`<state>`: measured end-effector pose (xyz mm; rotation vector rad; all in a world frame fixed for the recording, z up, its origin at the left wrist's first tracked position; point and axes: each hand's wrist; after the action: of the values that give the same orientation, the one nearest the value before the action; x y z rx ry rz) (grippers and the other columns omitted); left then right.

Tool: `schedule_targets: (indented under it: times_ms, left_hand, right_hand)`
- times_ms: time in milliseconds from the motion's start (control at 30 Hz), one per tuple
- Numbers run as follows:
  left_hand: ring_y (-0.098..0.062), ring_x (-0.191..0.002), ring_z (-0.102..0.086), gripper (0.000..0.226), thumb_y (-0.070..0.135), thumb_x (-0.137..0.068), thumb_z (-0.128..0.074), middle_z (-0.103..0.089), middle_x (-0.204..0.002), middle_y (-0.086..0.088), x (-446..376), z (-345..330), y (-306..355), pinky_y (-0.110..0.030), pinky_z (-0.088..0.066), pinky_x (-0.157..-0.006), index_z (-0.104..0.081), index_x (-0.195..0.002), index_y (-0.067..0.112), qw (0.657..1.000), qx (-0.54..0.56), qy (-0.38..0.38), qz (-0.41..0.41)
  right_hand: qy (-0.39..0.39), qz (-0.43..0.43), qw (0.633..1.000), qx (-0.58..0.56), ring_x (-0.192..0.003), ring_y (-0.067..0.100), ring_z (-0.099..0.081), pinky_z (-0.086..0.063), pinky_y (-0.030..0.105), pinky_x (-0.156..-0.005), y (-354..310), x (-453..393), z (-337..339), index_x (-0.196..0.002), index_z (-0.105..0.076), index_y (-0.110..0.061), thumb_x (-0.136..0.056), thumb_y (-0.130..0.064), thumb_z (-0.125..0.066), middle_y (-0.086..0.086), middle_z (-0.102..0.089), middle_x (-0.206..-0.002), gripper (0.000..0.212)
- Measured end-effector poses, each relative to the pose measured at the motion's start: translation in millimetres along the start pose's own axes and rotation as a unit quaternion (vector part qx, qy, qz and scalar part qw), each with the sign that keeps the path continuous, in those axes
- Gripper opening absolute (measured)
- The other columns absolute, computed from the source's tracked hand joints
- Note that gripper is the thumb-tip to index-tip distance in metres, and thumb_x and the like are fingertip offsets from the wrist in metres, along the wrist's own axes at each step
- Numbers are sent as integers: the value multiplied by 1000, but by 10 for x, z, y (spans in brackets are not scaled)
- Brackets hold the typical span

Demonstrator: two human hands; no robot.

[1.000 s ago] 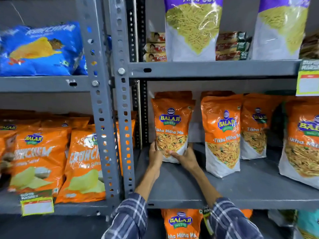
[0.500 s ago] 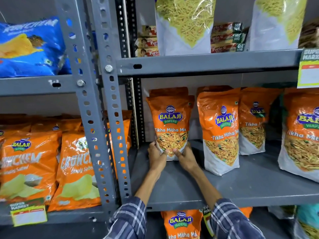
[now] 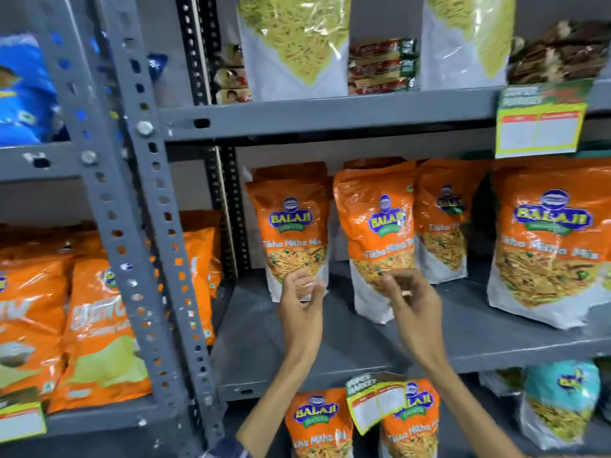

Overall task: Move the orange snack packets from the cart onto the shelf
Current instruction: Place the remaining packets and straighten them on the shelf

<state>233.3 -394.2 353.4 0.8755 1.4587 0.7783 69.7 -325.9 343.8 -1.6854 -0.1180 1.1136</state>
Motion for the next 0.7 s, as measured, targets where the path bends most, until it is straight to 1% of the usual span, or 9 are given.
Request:
schedule_targets:
  times_ms: [67, 133, 233, 267, 333, 400, 500, 600, 700]
  left_hand:
    - [-14, -103, -62, 38, 15, -87, -72, -62, -116, -1, -12, -236, -19, -11, -49, -79, -53, -120, 20, 999, 4, -44, 24]
    - [-18, -113, -57, 58, 20, -83, -77, -55, -127, -5, -40, -466, -84, -12, -47, -86, -44, -130, 15, 994, -11, -92, 58]
    - [-21, -123, -56, 88, 44, -66, -87, -55, -135, -5, -65, -680, -146, -41, -52, -100, -38, -134, 19, 986, -39, -131, 91]
    - [-21, -123, -57, 94, 52, -59, -88, -57, -134, -3, -70, -712, -167, -46, -52, -101, -40, -134, 20, 986, -45, -131, 92]
    - [-19, -121, -61, 97, 59, -53, -88, -62, -132, -1, -99, -727, -231, -48, -53, -100, -45, -131, 21, 985, -44, -135, 93]
    - [-14, -115, -65, 79, 52, -58, -89, -66, -125, 3, -85, -668, -208, -43, -56, -97, -51, -122, 27, 984, -34, -149, 93]
    - [-8, -113, -66, 54, 30, -73, -86, -67, -121, 8, -50, -464, -173, -25, -57, -91, -52, -115, 37, 978, -6, -186, 90]
    - [-5, -117, -65, 59, 25, -80, -80, -67, -128, 9, -35, -118, -142, -25, -55, -95, -50, -130, 30, 970, 24, -221, 102]
    - [-2, -119, -63, 50, 31, -85, -75, -67, -128, 14, -15, 271, -144, -25, -50, -98, -52, -129, 37, 967, 23, -220, 126]
  right_hand:
    - [36, 3, 999, -18, -85, 14, -64, -53, 23, -74, 88, -236, 166, -106, -58, -22, -95, -27, -66, 1, -65, -97, 15]
    - [20, -41, 999, -9, -93, 14, -59, -49, 11, -76, 251, -451, 236, -116, -49, -17, -94, -29, -66, -2, -56, -104, 30]
    - [-65, -118, 991, 2, -116, 19, -60, -53, 26, -93, 384, -589, 226, -134, -45, -11, -80, -68, -64, 3, -56, -127, 80]
    - [-94, -133, 986, -13, -117, 15, -62, -55, 26, -92, 438, -597, 228, -134, -47, -14, -79, -75, -59, 1, -60, -128, 83]
    - [-118, -141, 982, -42, -103, 0, -64, -55, 9, -76, 368, -543, 206, -125, -52, -20, -96, -54, -53, -11, -64, -113, 45]
    - [-117, -132, 983, -52, -97, -4, -67, -54, 6, -70, 343, -498, 182, -119, -55, -22, -104, -30, -48, -14, -66, -109, 18]
    - [-140, -128, 979, -68, -109, 5, -71, -58, 14, -78, 312, -389, 173, -125, -58, -16, -100, -32, -56, -2, -72, -119, 29]
    - [-180, -152, 969, -72, -100, -4, -68, -55, 8, -71, 222, -238, 89, -122, -54, -22, -94, -33, -65, -8, -68, -118, 32]
    - [-209, -165, 962, -60, -99, -3, -63, -53, 6, -68, 106, -89, -108, -124, -48, -16, -90, -29, -72, -6, -64, -117, 44]
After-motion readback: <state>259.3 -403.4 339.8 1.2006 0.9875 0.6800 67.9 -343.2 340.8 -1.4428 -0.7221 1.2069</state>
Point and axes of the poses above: each hand's wrist, its own x-axis away from the middle knuckle, its own z-axis out of the back of the hand, y = z × x
